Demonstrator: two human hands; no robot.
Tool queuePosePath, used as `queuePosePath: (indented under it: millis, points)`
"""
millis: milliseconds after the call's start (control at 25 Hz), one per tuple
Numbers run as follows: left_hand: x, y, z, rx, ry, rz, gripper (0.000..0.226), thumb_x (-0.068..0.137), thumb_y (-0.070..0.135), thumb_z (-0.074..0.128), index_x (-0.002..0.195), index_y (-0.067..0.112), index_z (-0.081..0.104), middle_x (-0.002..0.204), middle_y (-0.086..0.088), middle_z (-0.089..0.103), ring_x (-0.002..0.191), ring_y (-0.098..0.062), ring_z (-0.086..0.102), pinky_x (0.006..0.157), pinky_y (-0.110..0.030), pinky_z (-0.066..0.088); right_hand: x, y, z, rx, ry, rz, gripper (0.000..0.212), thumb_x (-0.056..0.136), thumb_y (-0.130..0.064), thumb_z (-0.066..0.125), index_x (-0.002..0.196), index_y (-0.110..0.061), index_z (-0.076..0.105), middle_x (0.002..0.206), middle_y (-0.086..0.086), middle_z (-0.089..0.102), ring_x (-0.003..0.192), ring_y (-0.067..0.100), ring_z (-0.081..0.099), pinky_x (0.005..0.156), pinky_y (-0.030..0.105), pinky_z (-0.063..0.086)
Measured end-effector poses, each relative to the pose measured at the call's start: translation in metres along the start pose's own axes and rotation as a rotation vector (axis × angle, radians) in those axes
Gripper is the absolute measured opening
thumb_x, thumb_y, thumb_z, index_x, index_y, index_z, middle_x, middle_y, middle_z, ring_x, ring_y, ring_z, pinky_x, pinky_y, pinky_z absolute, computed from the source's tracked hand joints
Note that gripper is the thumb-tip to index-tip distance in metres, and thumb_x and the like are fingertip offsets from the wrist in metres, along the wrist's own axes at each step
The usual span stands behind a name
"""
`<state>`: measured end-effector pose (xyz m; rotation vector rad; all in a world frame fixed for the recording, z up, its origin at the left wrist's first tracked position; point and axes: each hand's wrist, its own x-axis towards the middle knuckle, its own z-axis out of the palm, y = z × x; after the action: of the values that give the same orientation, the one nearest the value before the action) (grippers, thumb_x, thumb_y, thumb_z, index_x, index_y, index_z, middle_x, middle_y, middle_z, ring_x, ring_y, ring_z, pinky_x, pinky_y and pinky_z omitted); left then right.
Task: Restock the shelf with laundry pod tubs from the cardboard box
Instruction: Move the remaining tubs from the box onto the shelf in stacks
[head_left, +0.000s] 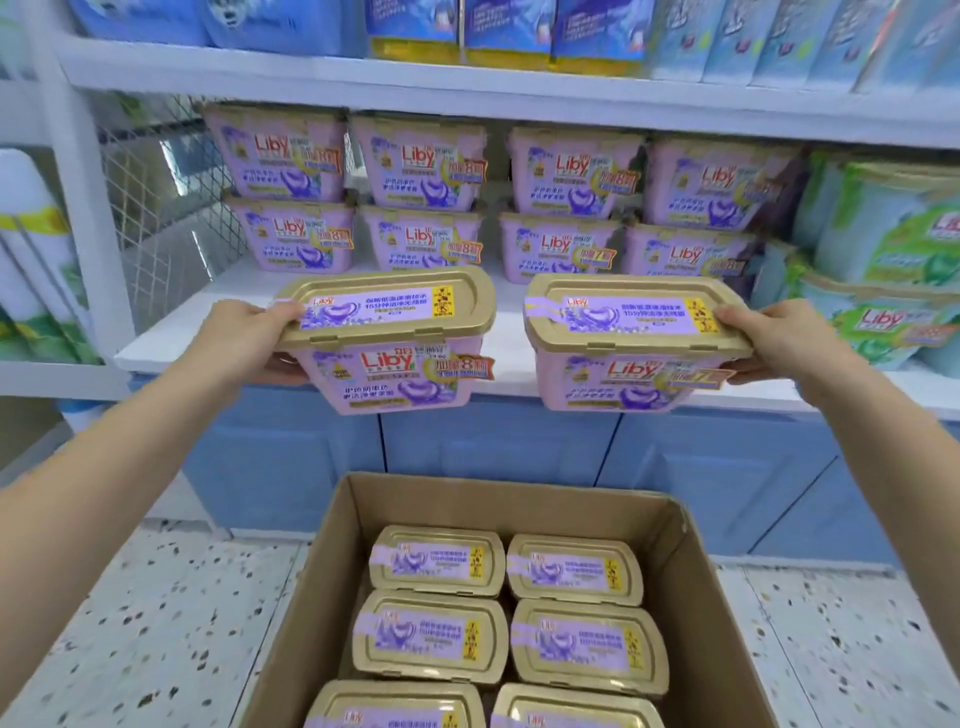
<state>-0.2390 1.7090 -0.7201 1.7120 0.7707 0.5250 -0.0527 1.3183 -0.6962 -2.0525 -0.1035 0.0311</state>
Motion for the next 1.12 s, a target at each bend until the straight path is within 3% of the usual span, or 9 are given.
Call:
queuePosePath:
  millis: [80, 200, 440, 560, 680, 760, 840, 920, 1120]
  points:
    - [0.012, 0.011, 0.009, -0.011, -0.007, -0.002, 0.026, 0.089, 0.021, 0.054, 0.073, 0.001, 0.057, 0.052, -0.014, 0.064, 0.032, -0.015, 0.061, 0.04, -0.028, 0.054, 0.015, -0.007, 0.006, 0.015, -0.015, 0.012, 0.032, 0.089, -0.023, 0.056, 0.065, -0.003, 0.053, 0.029, -0.001, 0.055, 0.026, 0.01, 0.055, 0.033, 0.024, 0.05]
    - [0.03, 0.021, 0.025, 0.023, -0.024, -0.012, 0.026, 0.088, 0.022, 0.055, 0.091, -0.003, 0.057, 0.069, -0.017, 0.062, 0.032, -0.015, 0.06, 0.038, -0.029, 0.054, 0.033, -0.011, 0.017, 0.003, -0.018, 0.028, 0.031, 0.088, -0.025, 0.058, 0.066, -0.002, 0.055, 0.033, 0.002, 0.057, 0.026, 0.011, 0.055, 0.032, 0.025, 0.05]
    - [0.059, 0.037, 0.044, 0.046, -0.028, -0.04, 0.023, 0.087, 0.022, 0.055, 0.097, 0.002, 0.056, 0.071, -0.017, 0.062, 0.034, -0.019, 0.061, 0.038, -0.031, 0.053, 0.062, -0.011, 0.028, -0.035, 0.035, 0.07, 0.036, 0.084, -0.036, 0.06, 0.081, 0.0, 0.062, 0.058, 0.013, 0.063, 0.03, 0.012, 0.058, 0.038, 0.025, 0.053]
    - [0.058, 0.032, 0.046, -0.015, -0.032, -0.057, 0.035, 0.089, 0.041, 0.045, 0.09, 0.009, 0.06, 0.076, -0.018, 0.064, 0.058, -0.028, 0.064, 0.053, -0.033, 0.055, 0.057, -0.001, 0.027, 0.112, -0.013, 0.049, 0.057, 0.08, -0.062, 0.05, 0.092, -0.007, 0.062, 0.073, 0.012, 0.066, 0.055, 0.019, 0.066, 0.053, 0.031, 0.057]
    - [0.043, -0.003, 0.047, -0.096, -0.002, 0.082, 0.047, 0.084, 0.058, 0.039, 0.086, 0.018, 0.062, 0.092, -0.012, 0.066, 0.081, -0.028, 0.063, 0.071, -0.036, 0.048, 0.035, 0.029, 0.032, 0.176, -0.16, -0.109, 0.086, 0.046, -0.091, 0.046, 0.097, -0.023, 0.062, 0.093, -0.002, 0.067, 0.084, 0.013, 0.063, 0.071, 0.029, 0.051]
    - [0.03, -0.031, 0.056, 0.029, -0.055, 0.197, 0.062, 0.067, 0.067, 0.045, 0.103, 0.02, 0.059, 0.104, -0.005, 0.065, 0.097, -0.026, 0.061, 0.083, -0.036, 0.044, 0.026, 0.053, 0.045, 0.106, -0.218, -0.196, 0.082, 0.05, -0.083, 0.057, 0.107, -0.024, 0.057, 0.105, -0.006, 0.065, 0.097, 0.011, 0.061, 0.076, 0.025, 0.045]
    - [0.027, -0.044, 0.07, 0.225, -0.104, 0.214, 0.078, 0.052, 0.069, 0.055, 0.114, 0.021, 0.052, 0.107, 0.002, 0.064, 0.1, -0.022, 0.059, 0.09, -0.038, 0.045, 0.032, 0.068, 0.063, 0.011, -0.181, -0.223, 0.059, 0.066, -0.053, 0.071, 0.111, -0.02, 0.052, 0.111, -0.001, 0.065, 0.105, 0.018, 0.06, 0.084, 0.029, 0.045]
    - [0.031, -0.046, 0.085, 0.363, -0.005, 0.231, 0.079, 0.053, 0.066, 0.066, 0.113, 0.017, 0.049, 0.107, 0.0, 0.066, 0.1, -0.025, 0.061, 0.09, -0.041, 0.049, 0.039, 0.07, 0.078, -0.013, -0.081, -0.214, 0.048, 0.071, -0.033, 0.077, 0.108, -0.018, 0.05, 0.109, 0.003, 0.066, 0.103, 0.022, 0.06, 0.086, 0.034, 0.047]
    - [0.043, -0.048, 0.102, 0.467, 0.212, 0.294, 0.068, 0.066, 0.054, 0.072, 0.108, 0.006, 0.049, 0.106, -0.012, 0.068, 0.099, -0.036, 0.062, 0.082, -0.043, 0.05, 0.041, 0.066, 0.091, -0.002, 0.053, -0.199, 0.04, 0.071, -0.026, 0.078, 0.102, -0.017, 0.053, 0.097, 0.002, 0.065, 0.092, 0.024, 0.06, 0.075, 0.033, 0.046]
